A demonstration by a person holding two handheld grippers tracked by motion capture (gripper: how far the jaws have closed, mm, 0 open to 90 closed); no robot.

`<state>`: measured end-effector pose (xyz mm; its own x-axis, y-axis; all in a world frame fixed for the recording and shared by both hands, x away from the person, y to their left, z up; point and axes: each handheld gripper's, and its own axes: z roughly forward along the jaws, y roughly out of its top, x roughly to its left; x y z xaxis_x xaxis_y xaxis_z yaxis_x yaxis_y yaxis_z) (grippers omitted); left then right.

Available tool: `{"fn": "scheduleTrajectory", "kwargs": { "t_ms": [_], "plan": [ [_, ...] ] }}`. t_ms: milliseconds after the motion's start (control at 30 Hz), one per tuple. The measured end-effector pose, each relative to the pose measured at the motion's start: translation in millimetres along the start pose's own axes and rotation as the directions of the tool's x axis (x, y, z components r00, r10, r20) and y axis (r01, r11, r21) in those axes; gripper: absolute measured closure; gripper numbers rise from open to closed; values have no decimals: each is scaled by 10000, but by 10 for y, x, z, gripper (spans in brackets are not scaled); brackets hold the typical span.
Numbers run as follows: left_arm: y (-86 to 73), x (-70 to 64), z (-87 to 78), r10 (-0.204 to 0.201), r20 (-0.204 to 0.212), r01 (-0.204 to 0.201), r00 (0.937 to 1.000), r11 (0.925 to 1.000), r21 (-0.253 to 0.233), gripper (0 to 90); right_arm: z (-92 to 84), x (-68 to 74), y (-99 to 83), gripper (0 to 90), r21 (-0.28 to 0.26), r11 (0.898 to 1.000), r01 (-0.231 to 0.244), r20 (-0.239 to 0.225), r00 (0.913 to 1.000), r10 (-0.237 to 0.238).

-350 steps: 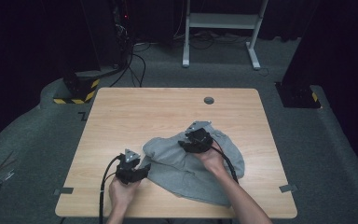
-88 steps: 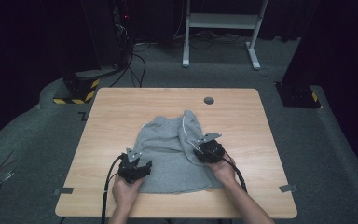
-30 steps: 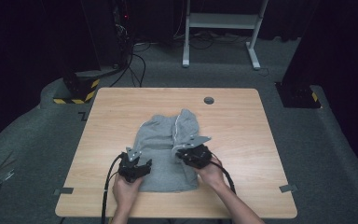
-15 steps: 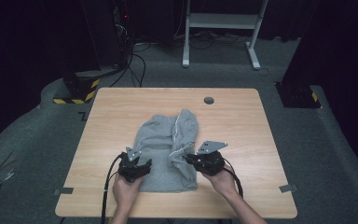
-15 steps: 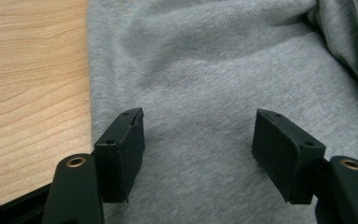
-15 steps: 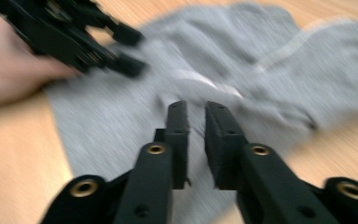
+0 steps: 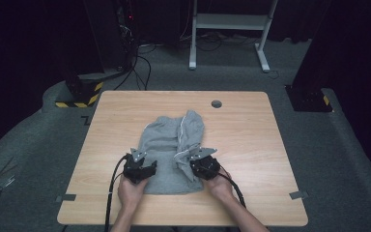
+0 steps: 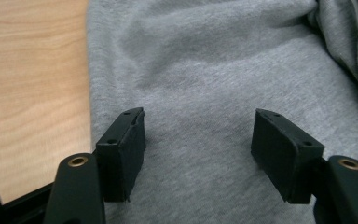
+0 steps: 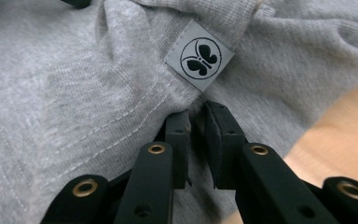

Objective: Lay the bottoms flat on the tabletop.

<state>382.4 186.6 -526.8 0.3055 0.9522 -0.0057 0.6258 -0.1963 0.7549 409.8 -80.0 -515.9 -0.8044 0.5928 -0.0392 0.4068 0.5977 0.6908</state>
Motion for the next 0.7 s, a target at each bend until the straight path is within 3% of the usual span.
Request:
{"fn": "scheduleTrajectory", "kwargs": {
  "t_ms": [133,200,333,400,467,700],
  "plan": [
    [42,35,13,-178,185,177,9997,9998,78,357,25,-96,41,751,101,9998,-192,156,9997,190],
    [42,42,-65,-307,329,299,9990,9993,224,363,-16,-135,34,677,90,9977,-668,-127,9977,669],
    [-41,-38,-246,224,498,-232,9985,9996,157,383,-277,-192,17,636,-698,9866,-1477,-525,9882,1442],
    [-95,-69,-327,292,572,-293,9979,9996,22,381,-378,-191,15,624,-882,9839,-1551,-612,9868,1501],
    [-148,-81,-382,340,497,-337,9982,9994,-60,378,-407,-176,21,616,-907,9868,-1339,-584,9899,1290],
    [-307,7,-417,235,138,-236,9996,9997,43,360,-243,-103,78,560,-763,9833,-1655,-901,9832,1585]
  ]
}}
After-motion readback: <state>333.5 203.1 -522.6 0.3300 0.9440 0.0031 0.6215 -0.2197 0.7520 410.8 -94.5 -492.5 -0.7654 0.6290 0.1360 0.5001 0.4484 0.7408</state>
